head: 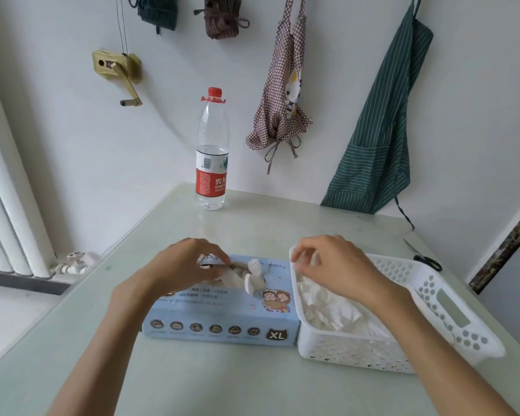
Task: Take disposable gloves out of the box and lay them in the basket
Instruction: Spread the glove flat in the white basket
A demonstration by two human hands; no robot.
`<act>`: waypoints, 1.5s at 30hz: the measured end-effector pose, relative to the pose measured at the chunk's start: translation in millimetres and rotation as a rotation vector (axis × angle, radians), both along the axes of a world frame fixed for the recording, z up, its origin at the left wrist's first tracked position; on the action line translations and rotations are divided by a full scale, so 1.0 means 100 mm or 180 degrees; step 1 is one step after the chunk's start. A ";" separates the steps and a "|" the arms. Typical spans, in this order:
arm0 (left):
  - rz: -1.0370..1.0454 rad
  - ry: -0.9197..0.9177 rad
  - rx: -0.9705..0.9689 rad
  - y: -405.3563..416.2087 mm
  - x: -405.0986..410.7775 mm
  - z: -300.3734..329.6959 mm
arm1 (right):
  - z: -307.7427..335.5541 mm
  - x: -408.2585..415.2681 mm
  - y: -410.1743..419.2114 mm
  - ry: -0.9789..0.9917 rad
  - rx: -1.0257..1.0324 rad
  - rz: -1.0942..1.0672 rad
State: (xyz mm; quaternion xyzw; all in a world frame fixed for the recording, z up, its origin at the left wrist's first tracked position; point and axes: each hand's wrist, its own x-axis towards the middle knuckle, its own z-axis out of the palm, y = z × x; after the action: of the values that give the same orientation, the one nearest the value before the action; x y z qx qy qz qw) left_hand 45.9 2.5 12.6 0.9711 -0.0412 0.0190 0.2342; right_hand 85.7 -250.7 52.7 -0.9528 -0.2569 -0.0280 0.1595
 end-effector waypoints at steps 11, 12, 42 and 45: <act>-0.0631 0.0302 -0.0647 0.14 0.03 -0.08 | -0.10 0.10 0.67 0.0622 0.0004 0.0257; -0.0611 0.0298 -0.0668 0.14 0.05 -0.10 | -0.07 0.11 0.71 0.0656 0.0122 0.0248; 0.0824 0.0013 -0.1122 0.42 -0.01 0.05 | -0.21 -0.15 0.42 0.1027 -0.0612 0.0104; 0.0751 0.0361 -0.0793 0.56 -0.07 0.07 | -0.21 -0.17 0.42 0.0986 -0.0605 0.0118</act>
State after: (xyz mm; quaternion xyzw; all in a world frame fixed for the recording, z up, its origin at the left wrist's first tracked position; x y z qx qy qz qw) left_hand 39.2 58.1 19.6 0.9322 0.0890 -0.0035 0.3508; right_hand 68.9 -208.2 31.4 -0.9516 -0.2482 0.1464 0.1069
